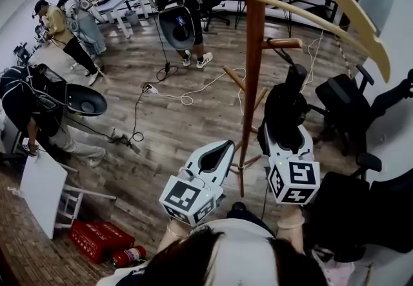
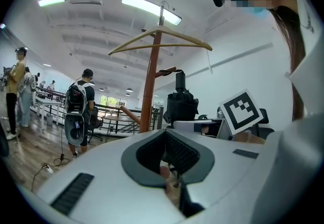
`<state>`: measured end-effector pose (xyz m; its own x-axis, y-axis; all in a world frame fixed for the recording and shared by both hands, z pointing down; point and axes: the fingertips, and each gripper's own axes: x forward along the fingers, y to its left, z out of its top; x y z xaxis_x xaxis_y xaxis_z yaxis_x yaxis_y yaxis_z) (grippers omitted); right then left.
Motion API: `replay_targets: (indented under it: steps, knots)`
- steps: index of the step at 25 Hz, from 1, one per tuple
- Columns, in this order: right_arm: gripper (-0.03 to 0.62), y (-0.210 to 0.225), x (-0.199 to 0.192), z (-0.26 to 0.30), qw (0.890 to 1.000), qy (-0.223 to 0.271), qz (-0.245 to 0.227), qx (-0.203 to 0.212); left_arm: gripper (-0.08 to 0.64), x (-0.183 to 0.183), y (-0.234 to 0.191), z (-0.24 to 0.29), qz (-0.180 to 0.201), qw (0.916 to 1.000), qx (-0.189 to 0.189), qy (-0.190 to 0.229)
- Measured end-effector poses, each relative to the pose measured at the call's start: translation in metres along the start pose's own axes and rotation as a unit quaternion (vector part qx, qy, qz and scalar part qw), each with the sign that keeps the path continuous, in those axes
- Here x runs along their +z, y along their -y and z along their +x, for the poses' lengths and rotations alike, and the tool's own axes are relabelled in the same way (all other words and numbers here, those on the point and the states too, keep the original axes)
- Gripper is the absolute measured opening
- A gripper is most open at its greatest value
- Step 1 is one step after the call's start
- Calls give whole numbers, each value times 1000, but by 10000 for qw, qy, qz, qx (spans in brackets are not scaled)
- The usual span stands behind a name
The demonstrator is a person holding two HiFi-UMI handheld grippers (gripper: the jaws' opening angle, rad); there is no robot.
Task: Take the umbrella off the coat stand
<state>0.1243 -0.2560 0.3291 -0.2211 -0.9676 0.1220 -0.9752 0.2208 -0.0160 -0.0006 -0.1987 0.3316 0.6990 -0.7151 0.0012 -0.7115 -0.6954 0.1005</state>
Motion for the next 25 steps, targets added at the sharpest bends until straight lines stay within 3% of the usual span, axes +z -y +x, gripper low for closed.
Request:
replay_targets:
  steps: [25]
  knots:
    - [253, 21, 21, -20, 9988, 291, 35, -386, 9, 9, 14, 3, 77, 9996, -252, 30]
